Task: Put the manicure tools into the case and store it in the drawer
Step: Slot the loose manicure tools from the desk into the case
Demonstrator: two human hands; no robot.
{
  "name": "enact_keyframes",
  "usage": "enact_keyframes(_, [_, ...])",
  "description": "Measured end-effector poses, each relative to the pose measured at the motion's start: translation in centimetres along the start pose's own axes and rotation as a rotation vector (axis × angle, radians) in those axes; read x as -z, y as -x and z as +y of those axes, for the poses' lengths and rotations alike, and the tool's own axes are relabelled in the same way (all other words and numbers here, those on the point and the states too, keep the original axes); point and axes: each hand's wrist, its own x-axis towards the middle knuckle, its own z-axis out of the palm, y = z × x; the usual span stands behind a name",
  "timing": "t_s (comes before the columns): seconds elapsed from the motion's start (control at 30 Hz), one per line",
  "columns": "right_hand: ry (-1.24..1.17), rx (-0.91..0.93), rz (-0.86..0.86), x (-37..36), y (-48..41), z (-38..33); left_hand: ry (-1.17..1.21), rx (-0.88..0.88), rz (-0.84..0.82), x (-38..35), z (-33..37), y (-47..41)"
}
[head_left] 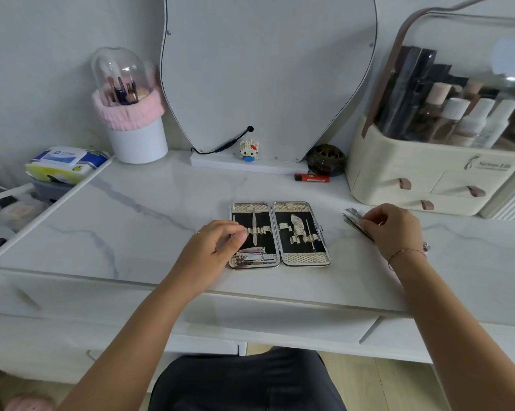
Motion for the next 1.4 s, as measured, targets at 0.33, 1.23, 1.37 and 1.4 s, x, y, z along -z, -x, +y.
enact_keyframes(0.33, [-0.553,0.125,-0.175,-0.5,0.4,-5.3,0.021,0.082,0.009,1.0,0.0,-1.5])
enact_keyframes(1.23, [-0.527,-0.007,-0.704,-11.9,-2.2,-14.5,-0.075,0.061,-0.018,1.5,-0.9,-2.5])
enact_keyframes(1.37, [-0.473,0.060,-0.727,-11.7,-2.2,-14.6,-0.063,0.060,-0.026,1.5,-1.2,-2.6])
enact_keyframes(1.4, [-0.461,0.075,-0.729,-11.7,-2.2,-14.6,-0.061,0.057,-0.029,1.5,-1.3,-2.7])
